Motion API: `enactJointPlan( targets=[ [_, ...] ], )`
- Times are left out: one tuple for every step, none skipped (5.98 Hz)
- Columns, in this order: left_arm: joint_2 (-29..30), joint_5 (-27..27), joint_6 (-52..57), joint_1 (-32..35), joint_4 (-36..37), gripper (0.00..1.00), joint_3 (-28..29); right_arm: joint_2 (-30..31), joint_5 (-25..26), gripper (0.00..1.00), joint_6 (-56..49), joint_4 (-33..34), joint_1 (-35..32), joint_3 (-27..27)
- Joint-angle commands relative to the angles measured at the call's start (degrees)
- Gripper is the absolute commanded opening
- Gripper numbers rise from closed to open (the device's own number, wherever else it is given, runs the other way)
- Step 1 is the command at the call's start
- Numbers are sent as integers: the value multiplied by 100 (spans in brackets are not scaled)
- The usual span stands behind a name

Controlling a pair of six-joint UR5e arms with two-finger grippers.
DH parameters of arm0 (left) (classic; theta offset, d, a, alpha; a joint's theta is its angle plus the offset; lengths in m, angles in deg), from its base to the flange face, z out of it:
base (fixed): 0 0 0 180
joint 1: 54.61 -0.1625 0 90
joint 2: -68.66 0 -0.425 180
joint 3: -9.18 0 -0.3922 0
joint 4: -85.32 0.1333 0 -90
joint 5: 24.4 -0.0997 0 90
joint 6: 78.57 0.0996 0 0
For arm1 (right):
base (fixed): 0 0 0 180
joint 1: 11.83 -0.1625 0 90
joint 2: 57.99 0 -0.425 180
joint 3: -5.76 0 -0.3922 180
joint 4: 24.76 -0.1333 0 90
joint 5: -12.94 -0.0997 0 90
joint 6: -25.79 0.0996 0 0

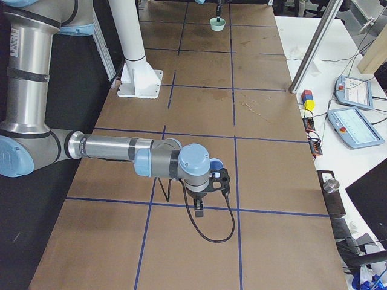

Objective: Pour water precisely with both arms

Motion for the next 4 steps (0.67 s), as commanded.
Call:
enactJointPlan(
  targets=[
    [-30,55,-301,0,-642,0,476,3,3,100,-8,-9,0,0],
    [14,3,-442,-18,-678,0,564,3,3,100,-8,-9,0,0],
    [32,2,-452,-18,-679,0,591,3,3,100,-8,0,0,-9],
    [93,2,-452,-27,-679,0,705,3,3,100,-8,0,0,-9]
  ],
)
